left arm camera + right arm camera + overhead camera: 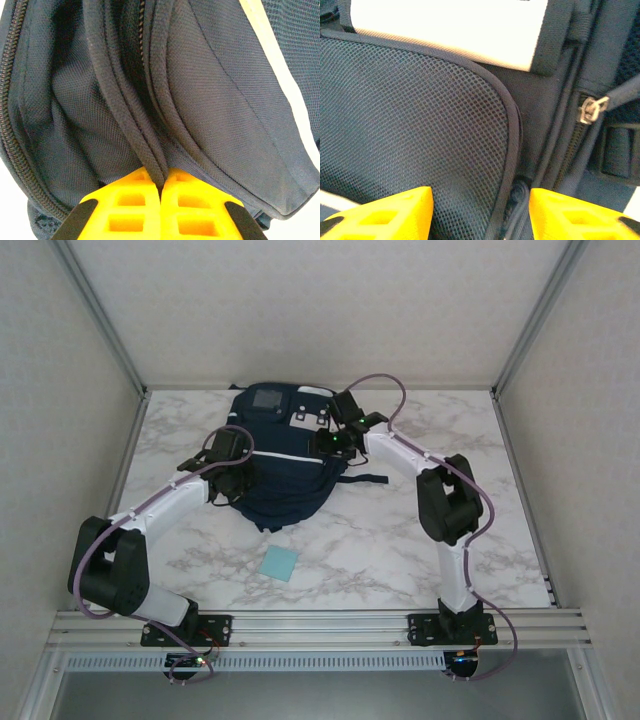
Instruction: Pack books, pencil case, and school supplies into a backpack
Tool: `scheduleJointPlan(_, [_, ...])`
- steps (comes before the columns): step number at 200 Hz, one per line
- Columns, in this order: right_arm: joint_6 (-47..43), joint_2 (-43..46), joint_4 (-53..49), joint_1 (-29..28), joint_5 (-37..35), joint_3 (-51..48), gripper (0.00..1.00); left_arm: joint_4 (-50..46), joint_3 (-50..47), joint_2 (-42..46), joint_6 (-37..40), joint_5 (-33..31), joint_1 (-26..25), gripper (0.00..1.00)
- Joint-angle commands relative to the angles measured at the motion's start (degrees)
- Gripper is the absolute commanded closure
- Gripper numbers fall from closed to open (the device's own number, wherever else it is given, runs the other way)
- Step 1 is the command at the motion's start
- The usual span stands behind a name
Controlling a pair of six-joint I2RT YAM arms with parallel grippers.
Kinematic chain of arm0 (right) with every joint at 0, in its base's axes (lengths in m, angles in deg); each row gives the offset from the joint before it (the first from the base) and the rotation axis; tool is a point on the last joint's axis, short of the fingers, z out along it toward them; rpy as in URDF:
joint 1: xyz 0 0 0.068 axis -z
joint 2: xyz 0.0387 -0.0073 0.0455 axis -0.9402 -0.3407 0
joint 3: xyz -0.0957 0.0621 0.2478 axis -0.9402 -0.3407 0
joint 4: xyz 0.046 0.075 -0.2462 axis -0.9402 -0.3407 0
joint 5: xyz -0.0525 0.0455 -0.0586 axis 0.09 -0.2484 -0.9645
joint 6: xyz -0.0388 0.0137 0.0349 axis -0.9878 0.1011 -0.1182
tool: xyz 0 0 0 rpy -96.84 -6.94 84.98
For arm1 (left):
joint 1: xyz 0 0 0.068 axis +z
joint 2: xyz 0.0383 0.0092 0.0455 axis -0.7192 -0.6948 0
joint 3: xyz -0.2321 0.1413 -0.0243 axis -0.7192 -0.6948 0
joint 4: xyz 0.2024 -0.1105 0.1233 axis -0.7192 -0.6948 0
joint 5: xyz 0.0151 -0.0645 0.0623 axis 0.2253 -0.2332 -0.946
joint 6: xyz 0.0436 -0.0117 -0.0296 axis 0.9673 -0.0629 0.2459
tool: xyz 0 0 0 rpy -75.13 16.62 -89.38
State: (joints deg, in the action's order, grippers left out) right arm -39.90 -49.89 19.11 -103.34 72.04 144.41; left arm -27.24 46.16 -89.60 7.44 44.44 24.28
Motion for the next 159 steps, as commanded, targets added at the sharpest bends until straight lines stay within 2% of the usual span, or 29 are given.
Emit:
scheduleJointPlan(1, [1.6, -0.9, 1.6, -0.7, 3.2, 1.4, 0.48, 3.6, -0.3, 2.4, -0.5, -0.4, -0.4, 1.00])
scheduleJointPlan(41, [3.2, 2.8, 4.1, -4.6, 5.8, -5.1, 0.50, 5.0, -0.2, 1.0, -0.9, -0.1, -0.4, 1.00])
scheduleJointPlan(84, [10.8, 7.9, 9.5, -6.8, 11.0, -16.2, 0.51, 6.8, 1.0, -0.3, -1.3, 0.7, -0.6, 1.00])
scheduleJointPlan(118, [12.7, 11.3, 8.4, -8.1, 14.6, -18.0, 0.50, 7.8, 1.6, -1.1, -1.6, 1.1, -1.0, 1.00])
scheduleJointPlan(159, [5.3, 13.7, -2.1, -5.8, 6.6, -14.2, 0.50, 5.9, 1.7, 0.2, -0.3, -0.5, -0.8, 1.00])
